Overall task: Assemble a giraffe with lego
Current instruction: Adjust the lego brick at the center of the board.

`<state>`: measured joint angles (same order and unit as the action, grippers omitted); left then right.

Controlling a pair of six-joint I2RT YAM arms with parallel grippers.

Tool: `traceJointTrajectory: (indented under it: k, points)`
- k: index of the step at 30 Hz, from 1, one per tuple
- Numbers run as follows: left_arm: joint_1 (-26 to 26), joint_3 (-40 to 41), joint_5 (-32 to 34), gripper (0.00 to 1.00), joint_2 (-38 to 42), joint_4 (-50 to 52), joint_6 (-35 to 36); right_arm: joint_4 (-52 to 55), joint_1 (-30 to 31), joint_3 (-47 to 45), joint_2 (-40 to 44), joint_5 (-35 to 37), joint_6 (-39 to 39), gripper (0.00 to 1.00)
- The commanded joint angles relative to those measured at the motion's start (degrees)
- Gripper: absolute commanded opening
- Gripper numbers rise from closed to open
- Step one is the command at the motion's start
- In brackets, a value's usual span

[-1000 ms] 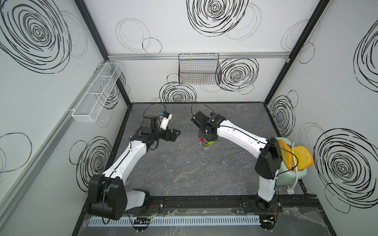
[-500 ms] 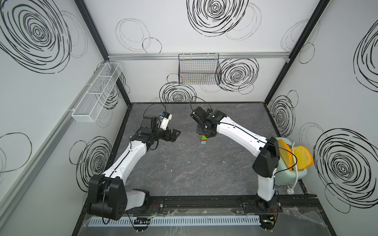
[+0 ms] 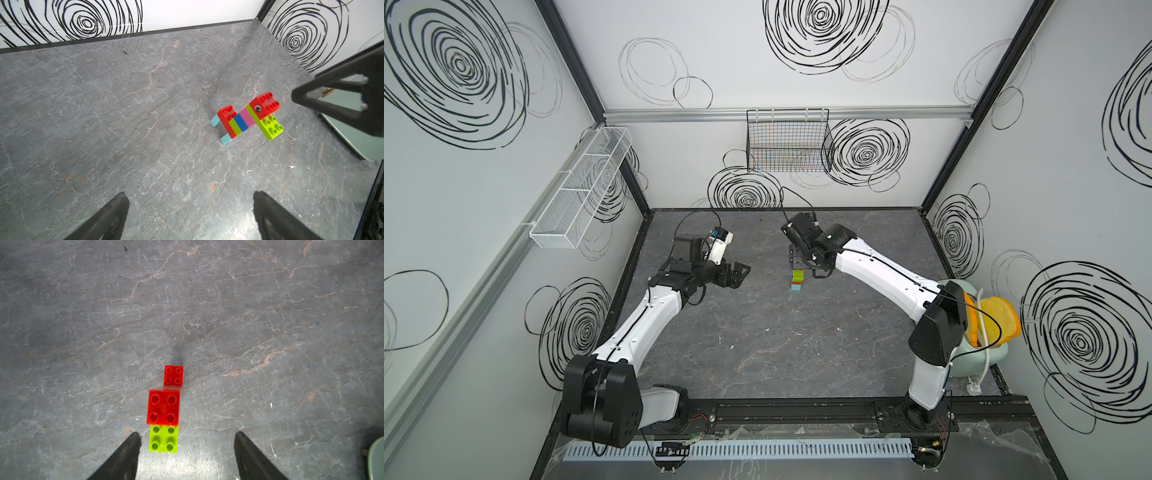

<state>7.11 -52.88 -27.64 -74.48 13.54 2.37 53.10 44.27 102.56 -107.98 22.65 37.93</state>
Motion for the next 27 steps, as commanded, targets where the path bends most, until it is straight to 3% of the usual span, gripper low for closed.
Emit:
traceJointTrajectory:
  k: [1,11,17,21,27]
  points:
    - [-0.7,0.2,-0.5,0.98,0.7,-1.5,0.5,-2.0,-1.0,2.9,-3.7,-1.9,-3.6,0.73]
    - [-1.0,1.0,-0.8,0.98,0.7,-2.2,0.2,-3.4,-1.5,3.7,-7.0,-6.8,-4.6,0.72]
    - [-1.1,1.0,-0.7,0.98,1.0,-2.1,0.5,-5.2,-2.4,-0.6,-5.3,-10.6,-3.2,0.49]
    - [-1.3,0.6,-0.8,0.98,1.0,-1.8,0.7,-6.9,-3.1,-3.4,-3.7,-13.2,-2.1,0.45]
    - [-1.6,1.2,-0.8,0.98,1.3,-2.3,0.8,-9.0,-4.8,-6.7,-0.7,-17.2,-1.4,0.22]
